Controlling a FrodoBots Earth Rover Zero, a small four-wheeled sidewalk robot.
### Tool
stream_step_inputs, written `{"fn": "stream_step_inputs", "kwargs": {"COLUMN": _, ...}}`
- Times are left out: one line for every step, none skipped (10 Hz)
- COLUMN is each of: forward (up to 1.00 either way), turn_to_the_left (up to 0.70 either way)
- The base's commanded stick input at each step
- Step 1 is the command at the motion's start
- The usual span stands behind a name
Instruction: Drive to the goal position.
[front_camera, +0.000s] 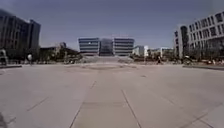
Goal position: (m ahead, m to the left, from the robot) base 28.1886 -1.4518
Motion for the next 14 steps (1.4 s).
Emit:
{"fn": "stream_step_inputs", "kwargs": {"forward": 1.00, "turn_to_the_left": 0.00}}
{"fn": "stream_step_inputs", "kwargs": {"forward": 1.00, "turn_to_the_left": 0.13}}
{"fn": "stream_step_inputs", "kwargs": {"forward": 1.00, "turn_to_the_left": 0.33}}
{"fn": "stream_step_inputs", "kwargs": {"forward": 1.00, "turn_to_the_left": 0.35}}
{"fn": "stream_step_inputs", "kwargs": {"forward": 1.00, "turn_to_the_left": 0.25}}
{"fn": "stream_step_inputs", "kwargs": {"forward": 1.00, "turn_to_the_left": 0.13}}
{"fn": "stream_step_inputs", "kwargs": {"forward": 1.00, "turn_to_the_left": 0.01}}
{"fn": "stream_step_inputs", "kwargs": {"forward": 1.00, "turn_to_the_left": 0.24}}
{"fn": "stream_step_inputs", "kwargs": {"forward": 1.00, "turn_to_the_left": 0.35}}
{"fn": "stream_step_inputs", "kwargs": {"forward": 1.00, "turn_to_the_left": 0.22}}
{"fn": "stream_step_inputs", "kwargs": {"forward": 1.00, "turn_to_the_left": 0.09}}
{"fn": "stream_step_inputs", "kwargs": {"forward": 1.00, "turn_to_the_left": 0.00}}
{"fn": "stream_step_inputs", "kwargs": {"forward": 1.00, "turn_to_the_left": 0.00}}
{"fn": "stream_step_inputs", "kwargs": {"forward": 1.00, "turn_to_the_left": 0.00}}
